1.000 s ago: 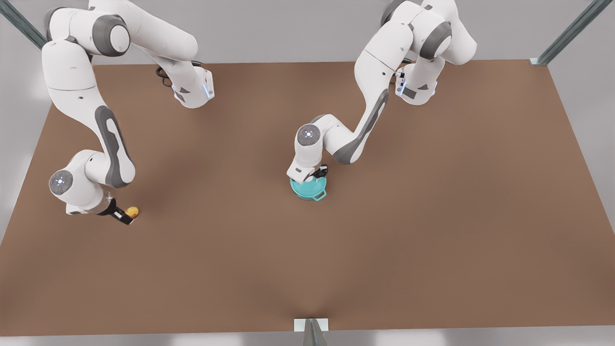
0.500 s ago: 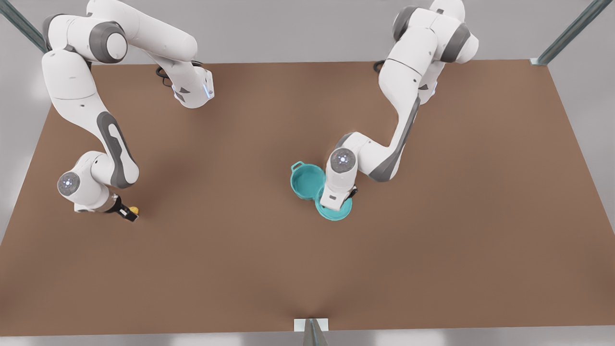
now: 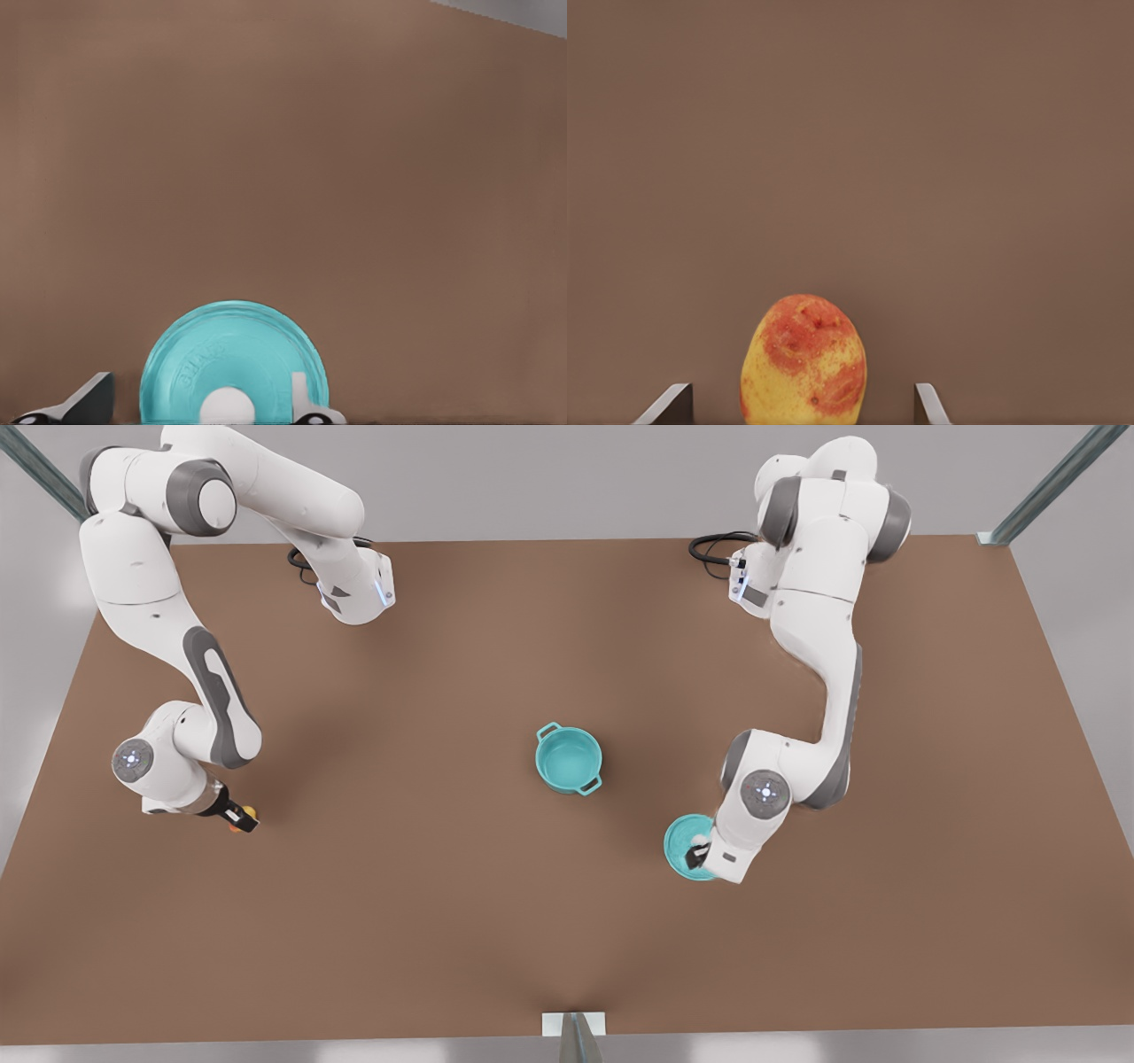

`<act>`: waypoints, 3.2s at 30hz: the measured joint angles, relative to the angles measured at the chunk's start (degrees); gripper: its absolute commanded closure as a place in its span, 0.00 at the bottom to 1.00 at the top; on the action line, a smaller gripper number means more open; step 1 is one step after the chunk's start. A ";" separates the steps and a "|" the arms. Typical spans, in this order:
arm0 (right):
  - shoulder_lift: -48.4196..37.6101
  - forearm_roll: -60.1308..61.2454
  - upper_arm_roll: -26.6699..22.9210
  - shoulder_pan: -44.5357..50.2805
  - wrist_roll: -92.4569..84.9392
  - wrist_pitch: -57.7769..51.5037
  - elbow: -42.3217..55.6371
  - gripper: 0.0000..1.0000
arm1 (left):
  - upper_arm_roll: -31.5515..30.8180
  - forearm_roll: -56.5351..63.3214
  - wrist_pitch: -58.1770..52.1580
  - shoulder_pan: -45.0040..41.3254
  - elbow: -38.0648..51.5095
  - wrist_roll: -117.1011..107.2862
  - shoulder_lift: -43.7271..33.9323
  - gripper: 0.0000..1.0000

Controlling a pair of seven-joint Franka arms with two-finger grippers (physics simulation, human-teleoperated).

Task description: Open the pot lid and put the potato into the pot

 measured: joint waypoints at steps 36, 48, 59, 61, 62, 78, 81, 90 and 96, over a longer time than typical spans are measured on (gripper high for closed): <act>1.53 -0.05 0.00 -0.01 1.83 1.46 1.29 0.38 | 0.87 -10.76 -29.78 18.29 -4.61 36.36 -23.80 0.00; -1.30 0.34 1.01 0.06 1.80 1.29 0.65 0.48 | 0.70 -10.80 -29.56 18.13 -4.86 39.12 -23.81 0.00; -11.22 0.85 12.63 0.78 4.11 -4.48 -0.73 0.51 | 0.98 -10.53 -29.58 18.27 -4.54 40.47 -23.97 0.00; -11.94 1.05 14.60 1.00 5.27 -5.30 -1.36 0.51 | 1.03 -10.46 -29.54 18.43 -4.45 40.64 -23.98 0.00; -12.25 1.12 15.04 1.47 5.89 -5.62 -1.58 0.51 | 1.04 -10.44 -29.52 18.45 -4.44 40.72 -23.98 0.00; -19.72 6.76 19.68 12.86 17.73 -11.84 -5.02 0.51 | 0.79 -10.12 -28.80 18.16 -4.39 41.17 -24.02 0.00; -19.76 7.71 19.71 15.77 20.39 -12.37 -4.96 0.51 | 0.79 -10.06 -28.17 18.30 -4.38 41.11 -23.94 0.00; -19.20 10.82 19.77 24.72 28.45 -12.94 -4.46 0.51 | 0.78 -10.10 -27.35 18.33 -4.62 40.97 -23.99 0.00; -15.91 12.33 19.35 30.48 33.84 -12.85 -0.46 0.51 | 0.68 -10.13 -27.47 18.12 -4.55 40.95 -24.32 0.00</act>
